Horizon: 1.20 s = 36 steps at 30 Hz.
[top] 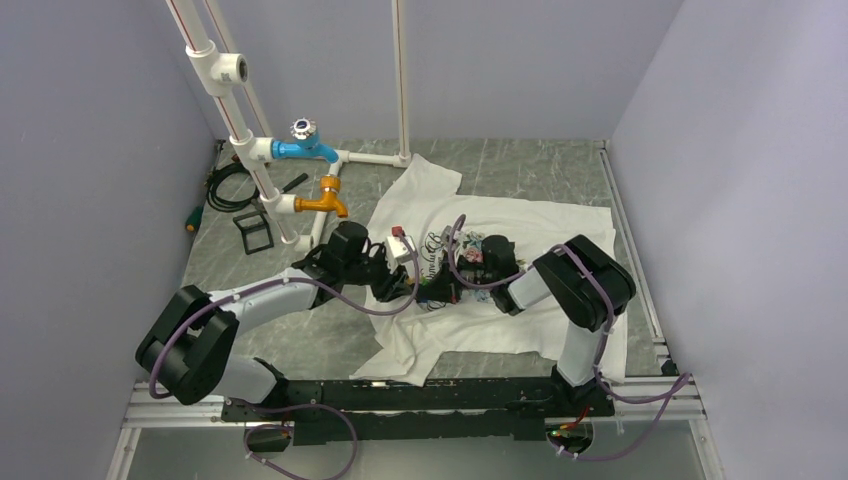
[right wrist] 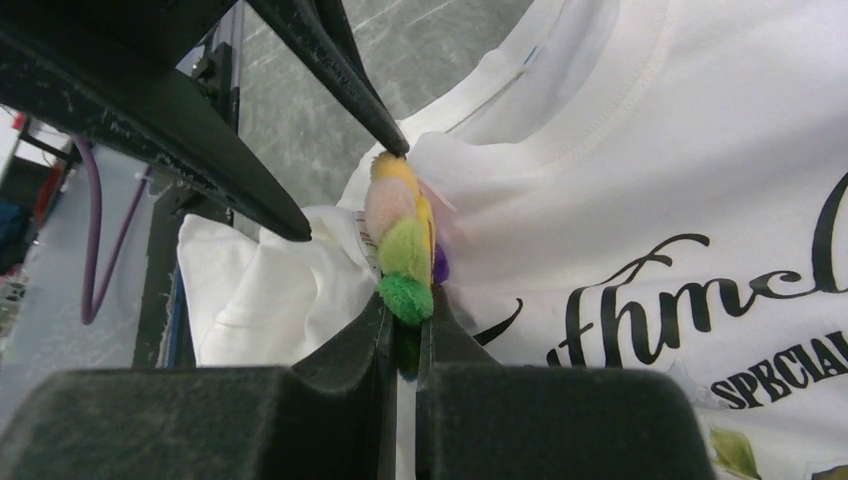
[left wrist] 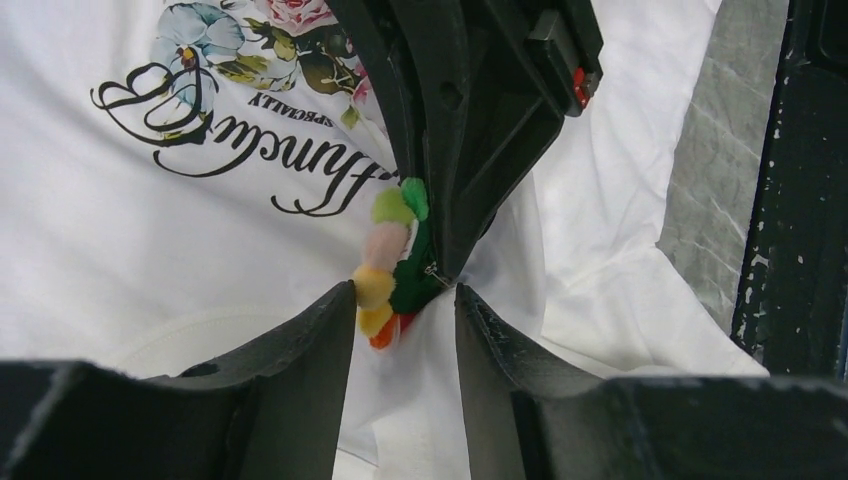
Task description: Remove the brooch from the garment
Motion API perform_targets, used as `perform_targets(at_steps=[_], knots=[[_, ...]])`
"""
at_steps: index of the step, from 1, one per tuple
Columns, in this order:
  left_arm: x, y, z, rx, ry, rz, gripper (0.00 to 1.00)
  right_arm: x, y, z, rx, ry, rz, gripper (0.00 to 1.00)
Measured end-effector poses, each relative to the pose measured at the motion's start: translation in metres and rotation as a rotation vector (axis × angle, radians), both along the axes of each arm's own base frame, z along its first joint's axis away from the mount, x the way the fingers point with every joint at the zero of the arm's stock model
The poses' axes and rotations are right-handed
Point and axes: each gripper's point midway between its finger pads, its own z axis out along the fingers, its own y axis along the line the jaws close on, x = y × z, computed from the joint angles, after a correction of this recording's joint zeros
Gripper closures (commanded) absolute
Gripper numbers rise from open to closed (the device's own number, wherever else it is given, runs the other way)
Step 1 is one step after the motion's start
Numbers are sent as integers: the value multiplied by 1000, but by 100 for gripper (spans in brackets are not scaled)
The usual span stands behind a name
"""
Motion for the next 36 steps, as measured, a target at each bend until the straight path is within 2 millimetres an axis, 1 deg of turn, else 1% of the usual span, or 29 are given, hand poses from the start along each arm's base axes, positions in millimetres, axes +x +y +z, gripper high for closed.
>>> perform_targets(at_steps=[4,7,9,14,17,23,26,29,31,33,36], knots=[[1,0,1,-4,6,11,54,2,4,2,12,56,0,100],[6,0,5,-12,25,39,53,9,7,6,27,109,-1,100],[9,0,7,-10,44,61,50,13,8,8,33,149,0,100],[12,0,6,6,129,112,45,18,7,4,32,277,2,100],[11,2,6,22,177,139,44,21,7,0,30,346,7,100],[11,5,6,42,222,173,41,21,4,-4,18,424,3,100],[6,5,10,33,178,156,42,19,3,-5,14,434,7,100],[-10,9,17,30,72,116,46,17,2,-8,4,443,9,100],[-21,7,22,39,-11,82,47,16,1,-10,-5,455,11,100],[-27,3,29,45,-85,58,47,15,1,-10,-7,461,13,100],[-22,3,33,62,-137,85,47,13,1,-8,-3,471,22,100]])
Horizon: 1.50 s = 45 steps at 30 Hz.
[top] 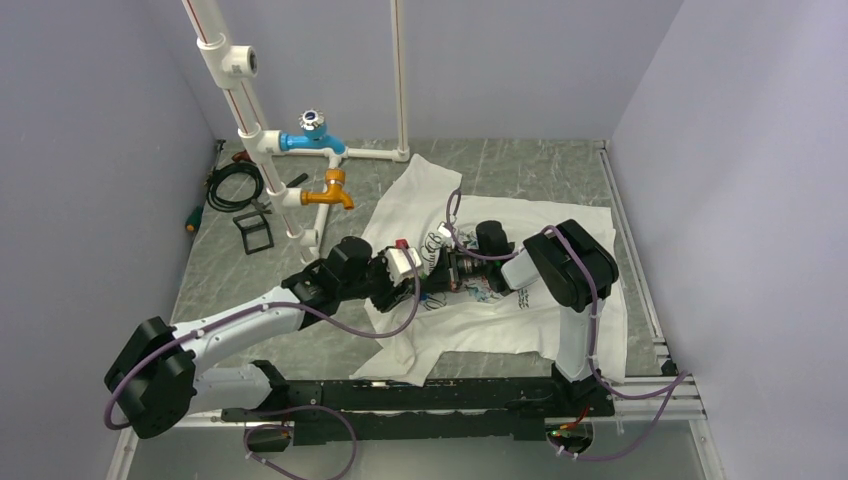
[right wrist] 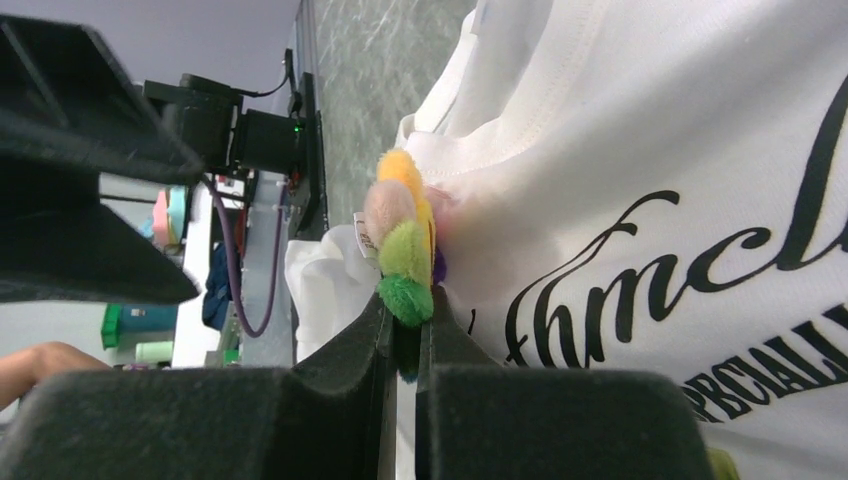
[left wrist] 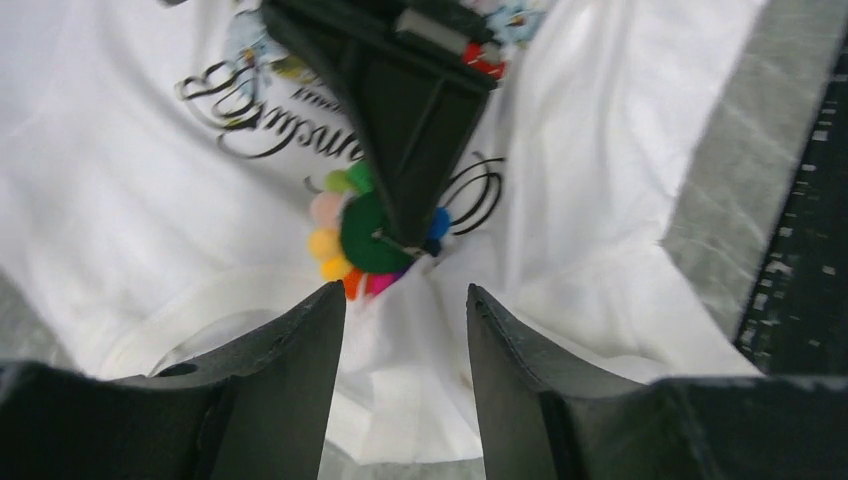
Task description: Remove the brooch from the garment
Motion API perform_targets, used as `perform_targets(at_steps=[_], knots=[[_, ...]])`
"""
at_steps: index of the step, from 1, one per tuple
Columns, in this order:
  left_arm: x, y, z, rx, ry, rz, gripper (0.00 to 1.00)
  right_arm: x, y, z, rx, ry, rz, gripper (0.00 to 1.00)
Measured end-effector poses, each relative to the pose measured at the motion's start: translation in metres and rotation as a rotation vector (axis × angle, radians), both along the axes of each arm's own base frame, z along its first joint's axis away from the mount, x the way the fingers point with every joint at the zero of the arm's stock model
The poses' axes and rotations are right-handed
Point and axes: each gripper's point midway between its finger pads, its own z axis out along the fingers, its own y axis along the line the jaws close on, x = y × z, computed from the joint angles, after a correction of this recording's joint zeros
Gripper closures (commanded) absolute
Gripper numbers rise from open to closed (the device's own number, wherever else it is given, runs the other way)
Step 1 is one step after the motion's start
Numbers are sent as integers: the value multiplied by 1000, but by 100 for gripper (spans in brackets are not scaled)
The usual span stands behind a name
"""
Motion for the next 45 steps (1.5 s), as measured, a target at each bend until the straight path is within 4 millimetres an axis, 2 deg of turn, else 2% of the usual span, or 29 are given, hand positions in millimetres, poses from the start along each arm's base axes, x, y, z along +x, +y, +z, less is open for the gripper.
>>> perform_targets(at_steps=[6,10,15,23,26,35,45], knots=[[17,18,-15,88,-11,129,54,-1,1,4,8,44,-6,100],[24,22,-23,146,8,166,57,-2,1,1,5,102,-17,100],[36,20,-20,172,12,204,57,-4,1,-10,-15,208,-33,100],[34,18,-33,200,50,205,52,-3,3,-13,-24,313,-44,100],[33,13,-38,201,89,203,52,-3,3,-13,-22,335,-42,100],[47,-5,-31,182,122,225,58,3,0,-7,9,385,-54,100],[47,-6,-41,211,154,232,59,3,0,-2,35,392,-52,100]])
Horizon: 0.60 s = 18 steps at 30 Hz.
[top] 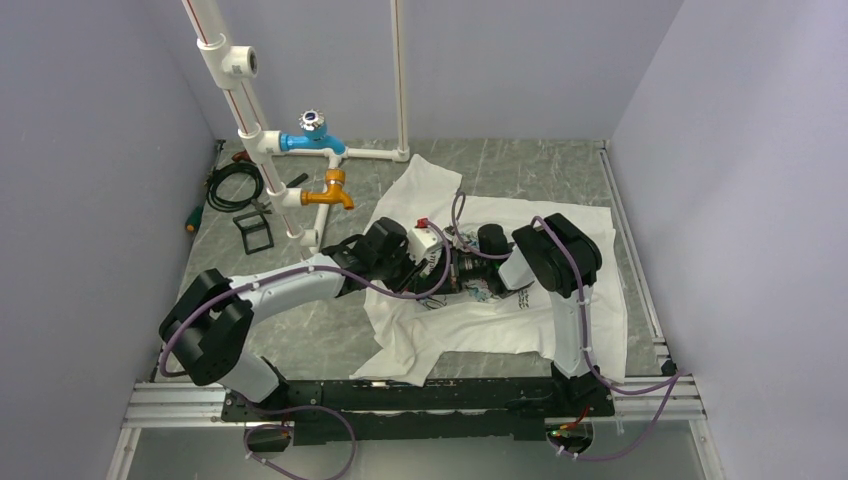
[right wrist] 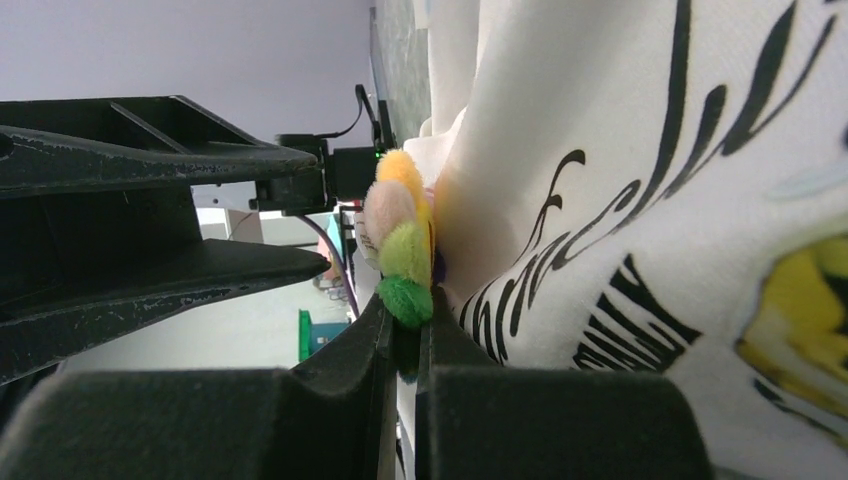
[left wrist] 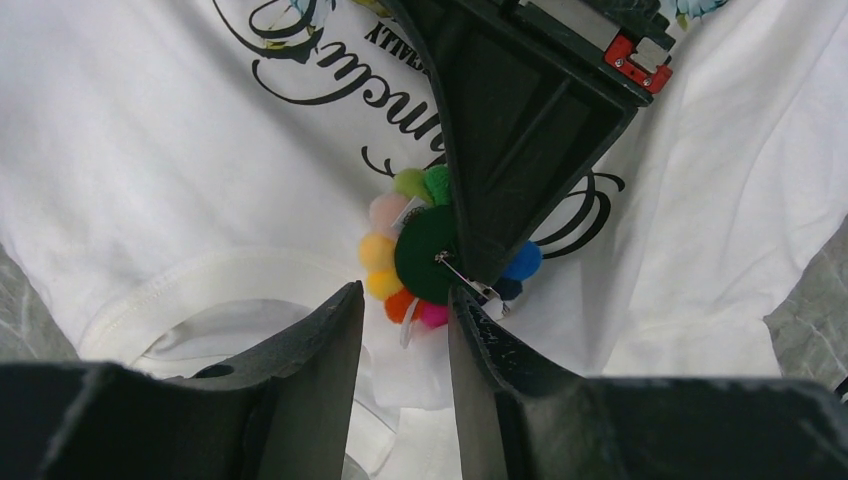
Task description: Remove the brooch from the garment
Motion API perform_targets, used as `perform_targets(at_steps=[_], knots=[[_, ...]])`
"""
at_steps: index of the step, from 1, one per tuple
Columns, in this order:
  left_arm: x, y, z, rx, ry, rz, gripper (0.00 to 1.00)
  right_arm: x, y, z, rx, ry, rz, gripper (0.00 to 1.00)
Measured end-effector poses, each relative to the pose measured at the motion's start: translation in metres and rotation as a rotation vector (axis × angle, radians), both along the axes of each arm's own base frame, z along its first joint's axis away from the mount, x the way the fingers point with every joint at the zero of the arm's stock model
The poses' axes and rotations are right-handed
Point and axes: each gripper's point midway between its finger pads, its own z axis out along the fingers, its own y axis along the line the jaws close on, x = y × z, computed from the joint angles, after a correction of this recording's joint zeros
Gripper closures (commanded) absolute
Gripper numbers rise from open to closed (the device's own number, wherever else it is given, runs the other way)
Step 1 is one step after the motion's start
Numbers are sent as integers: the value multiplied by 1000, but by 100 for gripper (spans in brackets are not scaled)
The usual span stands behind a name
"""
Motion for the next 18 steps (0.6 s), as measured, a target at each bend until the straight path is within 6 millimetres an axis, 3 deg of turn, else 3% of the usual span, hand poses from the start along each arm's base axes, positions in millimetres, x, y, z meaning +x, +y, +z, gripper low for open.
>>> perform_targets(at_steps=[18], knots=[[6,-7,-13,18,35,10,60,-3,0,1,11,-15,12,100]])
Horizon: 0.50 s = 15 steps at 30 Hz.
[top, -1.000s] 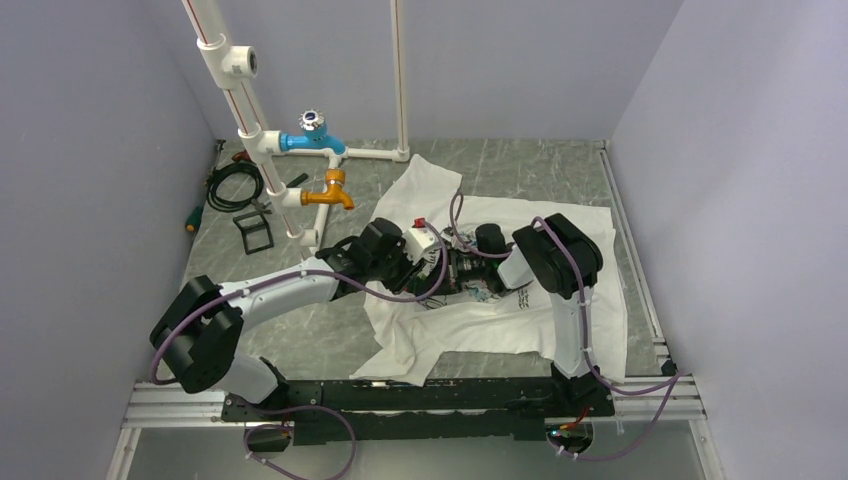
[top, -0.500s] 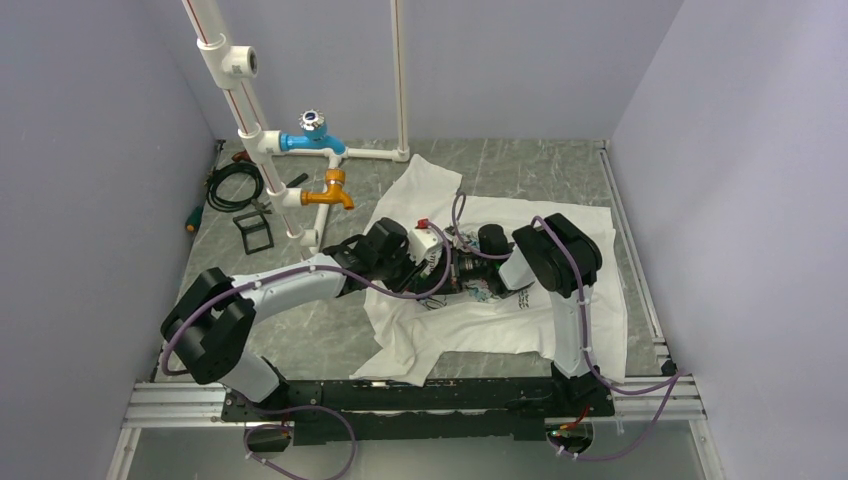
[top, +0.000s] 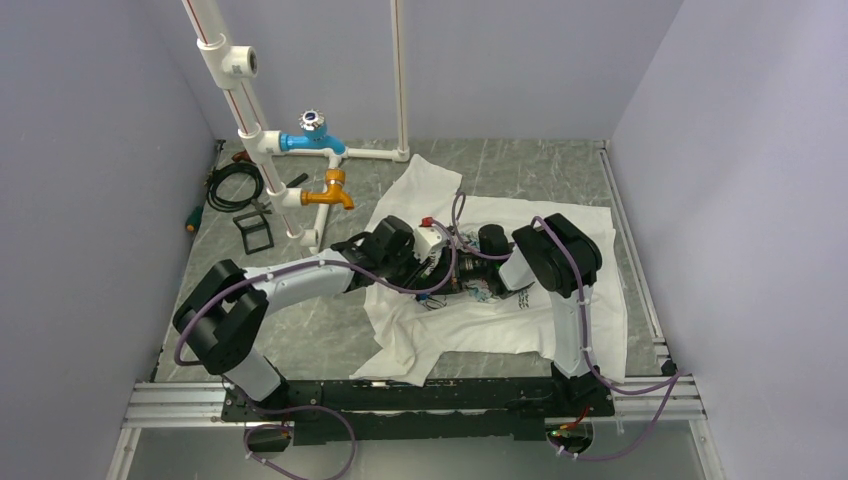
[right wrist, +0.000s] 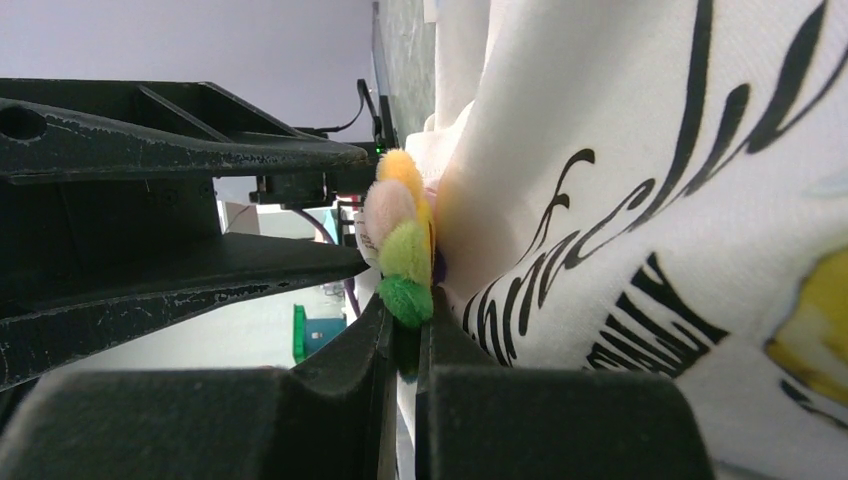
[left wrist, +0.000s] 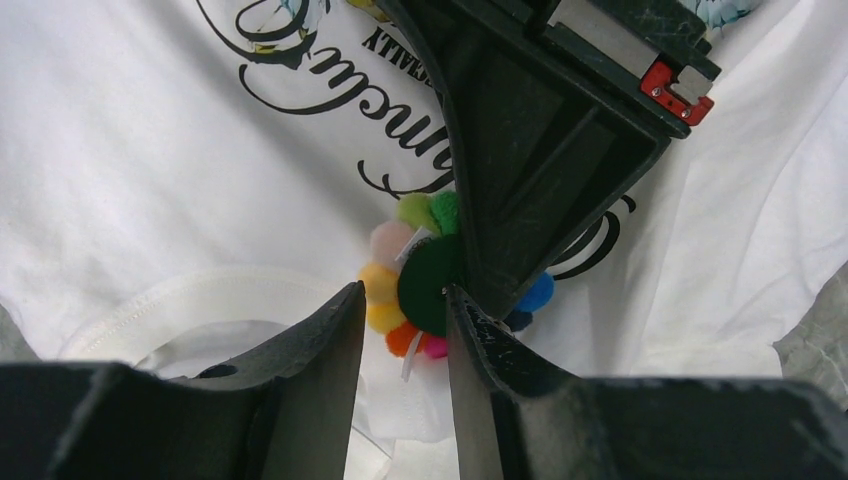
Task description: Remove the brooch from the garment
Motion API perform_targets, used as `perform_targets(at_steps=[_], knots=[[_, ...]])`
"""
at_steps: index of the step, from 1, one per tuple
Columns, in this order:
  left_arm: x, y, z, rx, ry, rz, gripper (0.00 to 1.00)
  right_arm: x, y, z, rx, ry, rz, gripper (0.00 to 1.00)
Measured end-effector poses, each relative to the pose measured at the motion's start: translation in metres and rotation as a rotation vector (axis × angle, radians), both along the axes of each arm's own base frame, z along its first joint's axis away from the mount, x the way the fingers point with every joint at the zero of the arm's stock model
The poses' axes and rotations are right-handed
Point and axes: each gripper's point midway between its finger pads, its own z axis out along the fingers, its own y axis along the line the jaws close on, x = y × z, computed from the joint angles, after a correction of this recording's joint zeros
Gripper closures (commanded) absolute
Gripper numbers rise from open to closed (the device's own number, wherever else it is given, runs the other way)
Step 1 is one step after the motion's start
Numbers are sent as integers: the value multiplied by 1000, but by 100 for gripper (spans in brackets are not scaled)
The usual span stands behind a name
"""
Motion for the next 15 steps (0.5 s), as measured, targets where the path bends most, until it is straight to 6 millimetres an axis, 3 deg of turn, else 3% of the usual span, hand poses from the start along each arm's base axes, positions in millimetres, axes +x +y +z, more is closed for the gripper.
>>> perform_targets(at_steps=[12,15], knots=[[2,-9,-7,-2,30,-7,60,-3,-1,-1,0,-7,-1,100],[3,-11,-9,3,39,-11,51,-3,-2,-4,-6,-8,-8,100]])
